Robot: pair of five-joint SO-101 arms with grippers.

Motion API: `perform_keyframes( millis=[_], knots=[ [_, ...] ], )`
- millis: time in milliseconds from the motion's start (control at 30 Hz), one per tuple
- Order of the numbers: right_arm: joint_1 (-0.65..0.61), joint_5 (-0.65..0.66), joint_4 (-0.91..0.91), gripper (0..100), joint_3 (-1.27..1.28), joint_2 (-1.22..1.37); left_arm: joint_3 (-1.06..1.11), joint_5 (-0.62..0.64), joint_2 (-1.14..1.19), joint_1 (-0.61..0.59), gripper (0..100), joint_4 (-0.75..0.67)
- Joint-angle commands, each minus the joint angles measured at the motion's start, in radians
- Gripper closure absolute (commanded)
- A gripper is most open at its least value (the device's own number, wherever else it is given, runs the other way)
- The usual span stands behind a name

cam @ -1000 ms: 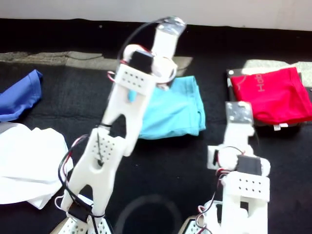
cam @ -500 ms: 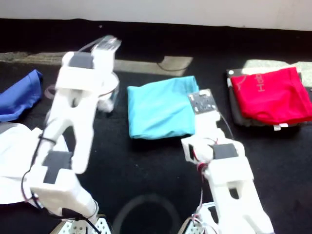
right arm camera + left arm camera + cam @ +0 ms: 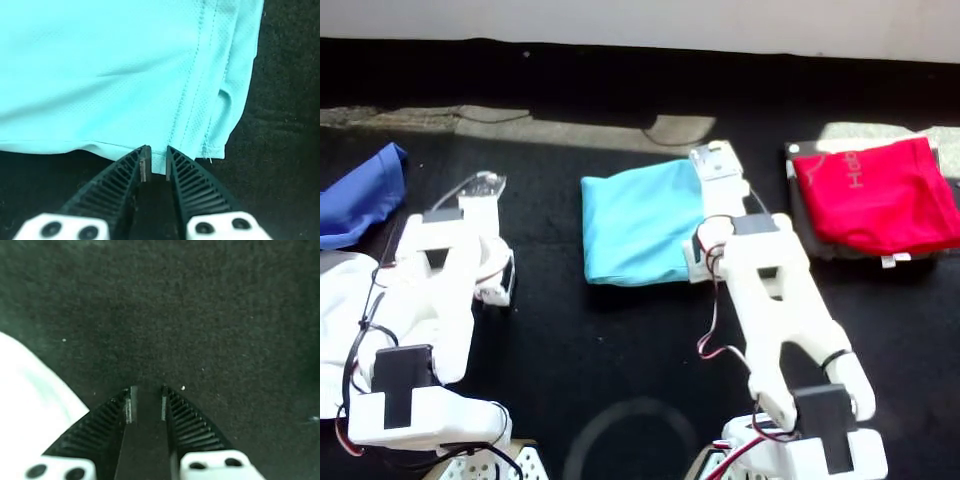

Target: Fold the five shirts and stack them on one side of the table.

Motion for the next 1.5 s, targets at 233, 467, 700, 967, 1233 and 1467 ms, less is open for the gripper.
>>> perform_keyframes(
  millis=[233,467,700,967,1233,1467],
  knots=[
    [0.031,0.052,0.116,83.4,-0.076,0.004,0.096,-0.008,-0.054,-0.007,90,-0.137],
    [0.027,0.069,0.12,82.7,-0.079,0.012,0.097,-0.008,-0.054,-0.007,90,-0.138],
    [0.027,0.069,0.056,82.9,-0.077,0.085,0.099,-0.008,-0.054,-0.007,90,-0.138],
    [0.033,0.063,0.059,93.0,-0.137,0.122,0.099,-0.008,-0.054,-0.007,90,-0.138],
    [0.033,0.068,0.059,99.2,-0.147,-0.004,0.101,-0.008,-0.054,-0.007,90,-0.138],
    [0.13,0.169,0.059,99.2,-0.18,-0.074,0.101,-0.008,-0.053,-0.007,90,-0.138]
  ],
)
